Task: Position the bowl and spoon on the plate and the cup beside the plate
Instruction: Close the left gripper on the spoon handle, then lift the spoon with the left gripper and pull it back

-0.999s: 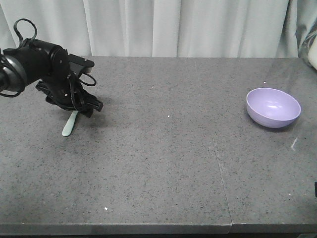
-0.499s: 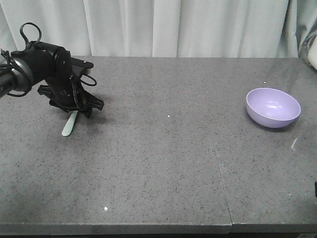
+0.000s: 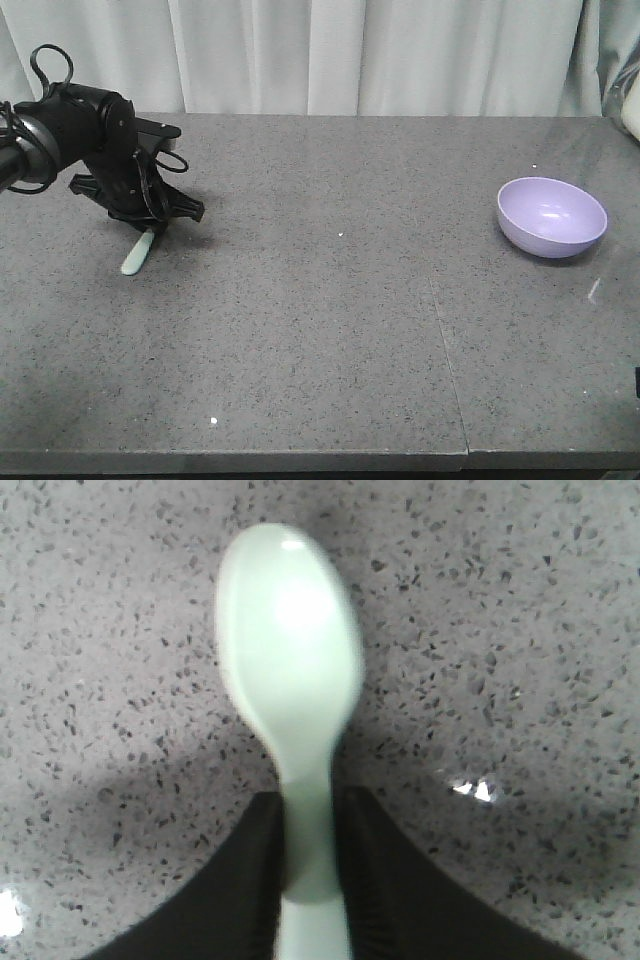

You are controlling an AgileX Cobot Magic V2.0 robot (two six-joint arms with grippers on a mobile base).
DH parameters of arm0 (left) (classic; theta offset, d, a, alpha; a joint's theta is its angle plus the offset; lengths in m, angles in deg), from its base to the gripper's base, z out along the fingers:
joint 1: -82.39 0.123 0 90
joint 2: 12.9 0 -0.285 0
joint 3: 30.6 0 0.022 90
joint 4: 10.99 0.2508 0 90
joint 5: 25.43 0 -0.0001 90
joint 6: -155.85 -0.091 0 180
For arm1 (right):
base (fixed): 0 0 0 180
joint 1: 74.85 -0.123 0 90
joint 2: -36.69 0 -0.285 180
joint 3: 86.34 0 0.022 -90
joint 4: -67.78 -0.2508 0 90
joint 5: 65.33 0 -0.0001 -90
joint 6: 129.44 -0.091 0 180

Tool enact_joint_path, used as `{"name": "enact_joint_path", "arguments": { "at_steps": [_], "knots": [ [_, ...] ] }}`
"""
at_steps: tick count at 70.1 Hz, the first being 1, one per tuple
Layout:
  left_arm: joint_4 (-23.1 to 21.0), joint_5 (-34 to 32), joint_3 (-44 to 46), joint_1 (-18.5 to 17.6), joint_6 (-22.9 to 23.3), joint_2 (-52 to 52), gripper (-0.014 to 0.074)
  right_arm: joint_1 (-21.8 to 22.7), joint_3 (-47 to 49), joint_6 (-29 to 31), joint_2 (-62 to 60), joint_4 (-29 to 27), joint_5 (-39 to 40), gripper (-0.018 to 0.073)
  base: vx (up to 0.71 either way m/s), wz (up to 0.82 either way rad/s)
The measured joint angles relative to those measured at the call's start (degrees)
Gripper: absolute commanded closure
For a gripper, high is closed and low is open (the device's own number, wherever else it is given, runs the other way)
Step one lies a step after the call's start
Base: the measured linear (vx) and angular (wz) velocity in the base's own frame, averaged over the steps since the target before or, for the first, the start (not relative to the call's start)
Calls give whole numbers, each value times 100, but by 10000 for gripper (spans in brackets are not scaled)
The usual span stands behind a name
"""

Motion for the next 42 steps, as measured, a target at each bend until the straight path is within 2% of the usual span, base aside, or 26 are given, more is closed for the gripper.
{"name": "enact_joint_path", "arguments": {
  "at_steps": [9,30,42],
  "knots": [
    [5,67,0,0,-5,47,593,0,0,0,0,0,0,103,0,0],
    [-61,179,-20,0,-4,643,590,0,0,0,0,0,0,103,0,0],
    [-320,17,-681,0,-4,1586,587,0,0,0,0,0,0,103,0,0]
  ]
}}
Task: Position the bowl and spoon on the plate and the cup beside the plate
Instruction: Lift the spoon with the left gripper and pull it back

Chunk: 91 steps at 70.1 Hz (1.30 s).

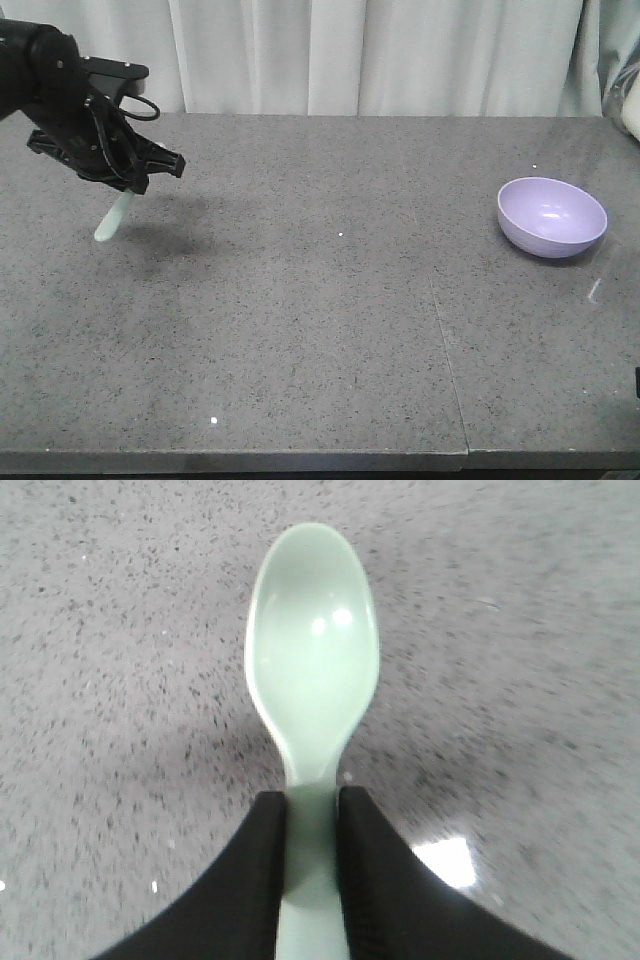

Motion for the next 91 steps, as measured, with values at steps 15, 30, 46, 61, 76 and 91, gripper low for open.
{"name": "enact_joint_path", "arguments": {
  "at_steps": [15,30,46,61,76,91],
  "knots": [
    [-130,-896,-1673,0,0,1795,587,0,0,0,0,0,0,103,0,0],
    [-134,-1649,-3440,0,0,3705,585,0,0,0,0,0,0,103,0,0],
    [-134,-2095,-4914,0,0,5543,580,0,0,0,0,0,0,103,0,0],
    [-134,-1941,-5478,0,-116,6271,576,0,0,0,0,0,0,103,0,0],
    [-134,-1956,-5618,0,-326,6330,576,0,0,0,0,-19,0,103,0,0],
    [-134,-1990,-5618,0,-340,6330,576,0,0,0,0,-201,6,103,0,0]
  ]
}}
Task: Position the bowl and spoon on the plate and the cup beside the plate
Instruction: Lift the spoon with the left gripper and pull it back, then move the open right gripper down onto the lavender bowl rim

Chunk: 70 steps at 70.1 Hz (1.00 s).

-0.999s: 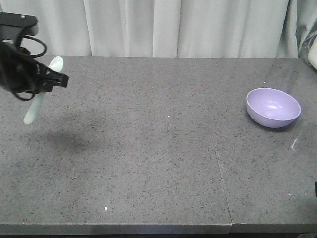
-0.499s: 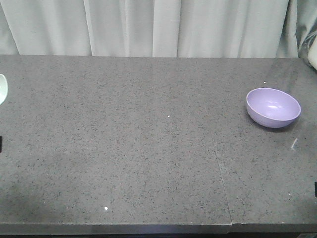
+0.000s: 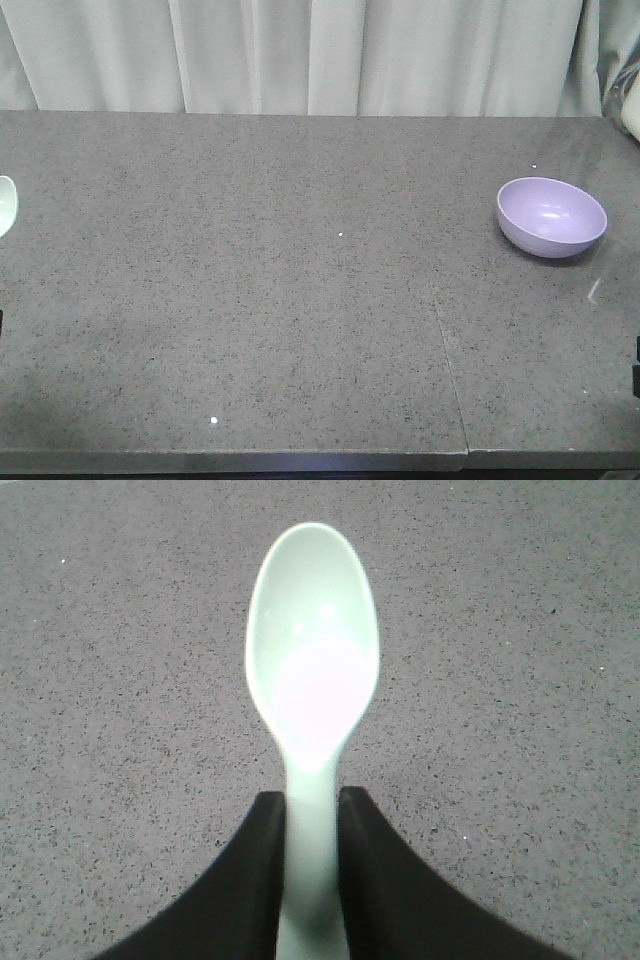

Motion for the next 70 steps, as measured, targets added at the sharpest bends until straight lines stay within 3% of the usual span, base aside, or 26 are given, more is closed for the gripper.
{"name": "enact_joint_path", "arguments": {
  "at_steps": [55,70],
  "knots": [
    [0,-3,0,0,0,0,574,0,0,0,6,-346,243,103,0,0],
    [0,-7,0,0,0,0,529,0,0,0,6,-346,261,103,0,0]
  ]
}}
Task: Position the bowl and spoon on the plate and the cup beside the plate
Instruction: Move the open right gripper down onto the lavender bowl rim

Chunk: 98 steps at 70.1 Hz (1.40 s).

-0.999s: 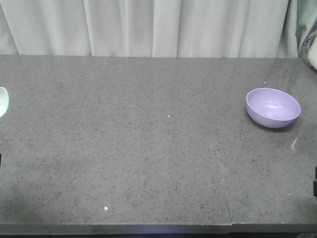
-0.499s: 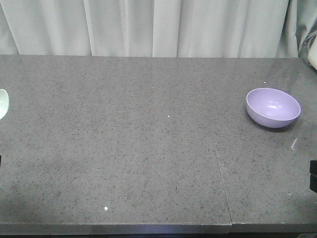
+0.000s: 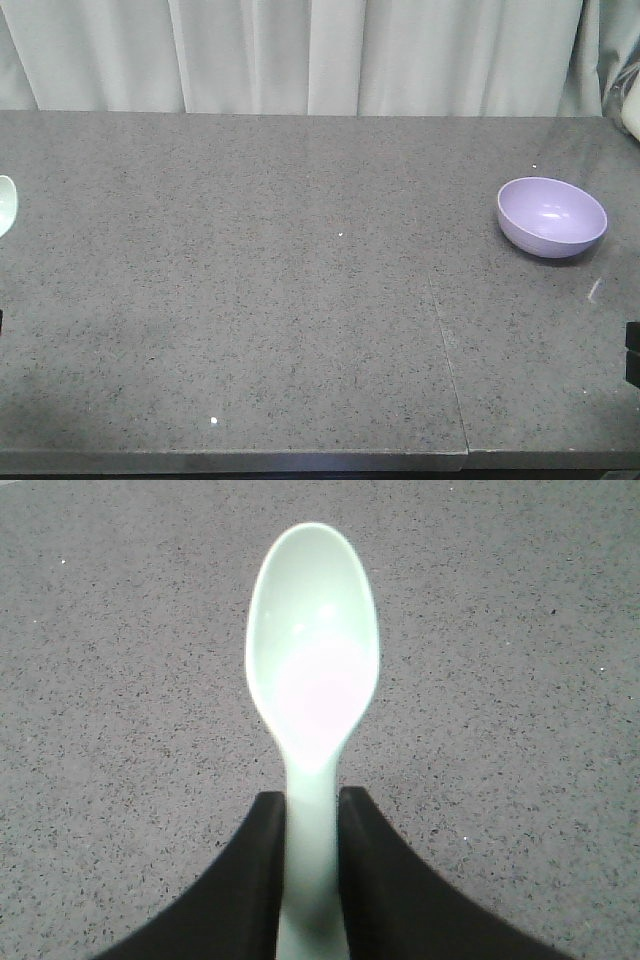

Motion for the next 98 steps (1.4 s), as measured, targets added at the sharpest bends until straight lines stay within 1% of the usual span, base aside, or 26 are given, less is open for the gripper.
{"name": "enact_joint_path", "arguments": {
  "at_steps": [11,18,24,33,38,45,61,68,74,77,87,98],
  "knots": [
    [0,0,0,0,0,0,482,0,0,0,105,0,-1,103,0,0],
    [0,0,0,0,0,0,471,0,0,0,206,7,24,102,0,0],
    [0,0,0,0,0,0,471,0,29,-189,428,88,25,101,0,0],
    [0,5,0,0,0,0,471,0,252,-592,906,379,2,98,0,0],
    [0,5,0,0,0,0,471,0,519,-754,1300,516,-38,98,0,0],
    [0,5,0,0,0,0,471,0,1023,-901,1796,552,-181,98,0,0],
    [0,5,0,0,0,0,471,0,2265,-1335,3114,689,-722,98,0,0],
    [0,5,0,0,0,0,471,62,2847,-1413,3727,695,-971,98,0,0],
    [0,5,0,0,0,0,471,234,3302,-1393,4224,598,-1228,99,0,0],
    [0,5,0,0,0,0,471,403,3605,-1338,4474,500,-1378,99,0,0],
    [0,5,0,0,0,0,471,825,4309,-914,5159,184,-1623,99,0,0],
    [0,5,0,0,0,0,471,1157,4990,-567,5766,-93,-1781,99,0,0]
  ]
}}
